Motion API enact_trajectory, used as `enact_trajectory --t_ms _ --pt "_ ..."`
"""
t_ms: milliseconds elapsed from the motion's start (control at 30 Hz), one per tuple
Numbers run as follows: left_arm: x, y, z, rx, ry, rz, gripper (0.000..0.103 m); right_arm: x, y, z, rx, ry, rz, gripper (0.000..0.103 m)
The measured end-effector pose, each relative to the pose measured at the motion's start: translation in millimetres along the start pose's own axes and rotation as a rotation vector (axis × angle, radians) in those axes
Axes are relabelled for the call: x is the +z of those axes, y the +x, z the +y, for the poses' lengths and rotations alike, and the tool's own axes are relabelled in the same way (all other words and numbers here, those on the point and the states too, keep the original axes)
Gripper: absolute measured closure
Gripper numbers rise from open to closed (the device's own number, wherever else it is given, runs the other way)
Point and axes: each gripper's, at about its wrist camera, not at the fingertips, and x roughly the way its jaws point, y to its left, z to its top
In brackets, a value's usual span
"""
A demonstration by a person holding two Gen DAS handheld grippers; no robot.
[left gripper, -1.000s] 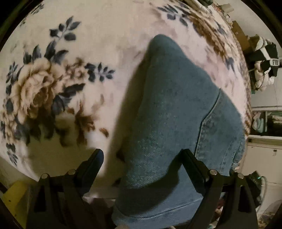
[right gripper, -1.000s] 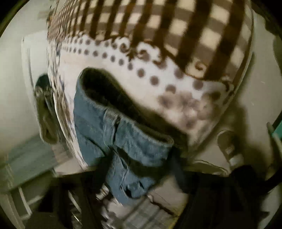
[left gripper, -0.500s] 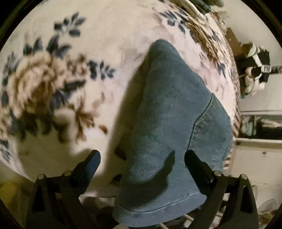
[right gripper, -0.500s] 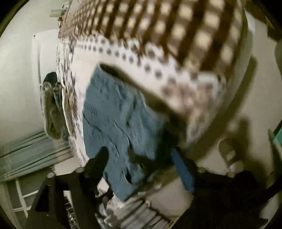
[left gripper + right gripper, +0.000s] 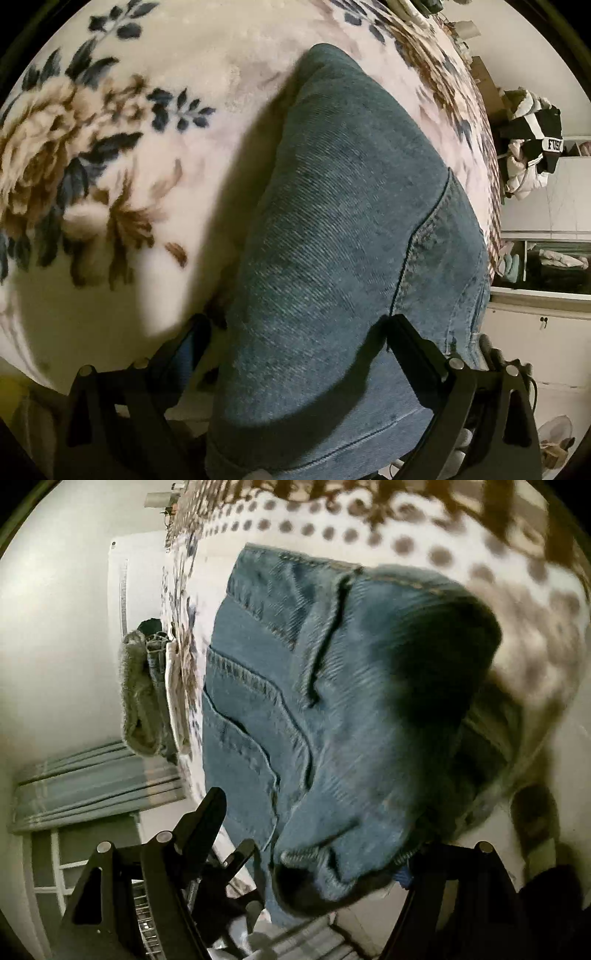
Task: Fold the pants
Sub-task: 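Carry the folded jeans with both grippers toward the stack of folded clothes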
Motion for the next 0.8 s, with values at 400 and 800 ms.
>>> enact_trajectory --t_ms 400,800 --pt "-0.8 -15.0 -22.1 0.012 0.055 -0.098 0.078 -1.9 14.0 -3.2 -0.068 0.021 -0.016 0.069" --pt "-7.9 -108.1 -69.1 -0.034 0.084 -0.178 0.085 -16.1 -15.8 60.6 -0.065 -0.051 0.019 0.075"
